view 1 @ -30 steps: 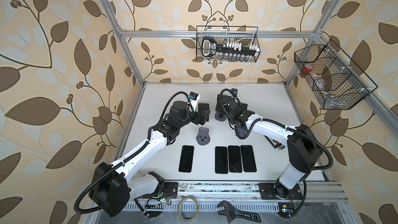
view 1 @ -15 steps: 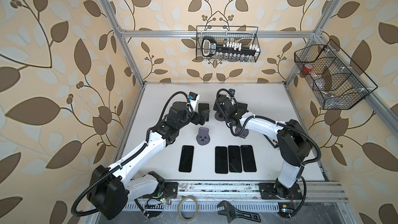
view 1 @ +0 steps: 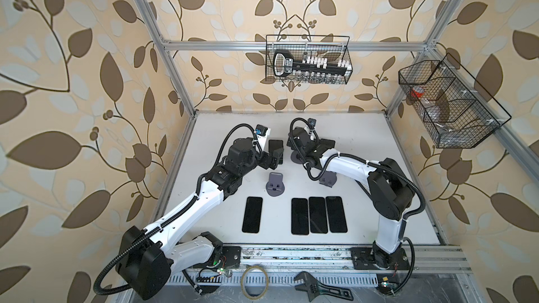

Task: Remove the phone from the phone stand
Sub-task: 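Close the right gripper on the green phone's top edge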

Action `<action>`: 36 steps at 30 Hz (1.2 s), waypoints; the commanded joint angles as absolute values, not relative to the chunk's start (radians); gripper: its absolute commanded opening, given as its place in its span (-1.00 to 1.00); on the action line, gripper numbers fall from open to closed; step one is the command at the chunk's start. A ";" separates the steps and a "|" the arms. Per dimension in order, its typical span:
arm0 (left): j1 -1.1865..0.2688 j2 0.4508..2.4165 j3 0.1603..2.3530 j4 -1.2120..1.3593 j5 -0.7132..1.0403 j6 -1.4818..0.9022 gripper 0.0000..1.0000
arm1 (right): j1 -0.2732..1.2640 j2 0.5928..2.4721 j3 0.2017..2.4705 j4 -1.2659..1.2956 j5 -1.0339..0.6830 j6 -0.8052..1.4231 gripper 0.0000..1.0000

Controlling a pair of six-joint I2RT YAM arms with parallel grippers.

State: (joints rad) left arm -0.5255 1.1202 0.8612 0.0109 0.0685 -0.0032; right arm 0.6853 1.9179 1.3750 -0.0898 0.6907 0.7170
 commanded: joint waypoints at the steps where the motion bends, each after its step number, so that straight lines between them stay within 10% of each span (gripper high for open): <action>1: -0.538 1.087 0.855 0.032 0.047 0.016 0.98 | 0.690 1.949 1.417 -0.113 0.724 0.706 0.99; 36: -0.559 1.085 0.851 0.028 0.042 0.037 0.98 | 0.690 2.026 1.489 -0.116 0.759 0.638 0.64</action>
State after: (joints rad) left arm -0.5499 1.1118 0.8604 0.0105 0.0475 0.0223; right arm 0.6853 2.0026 1.4616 -0.1158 0.7479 0.6483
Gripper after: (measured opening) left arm 0.989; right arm 0.823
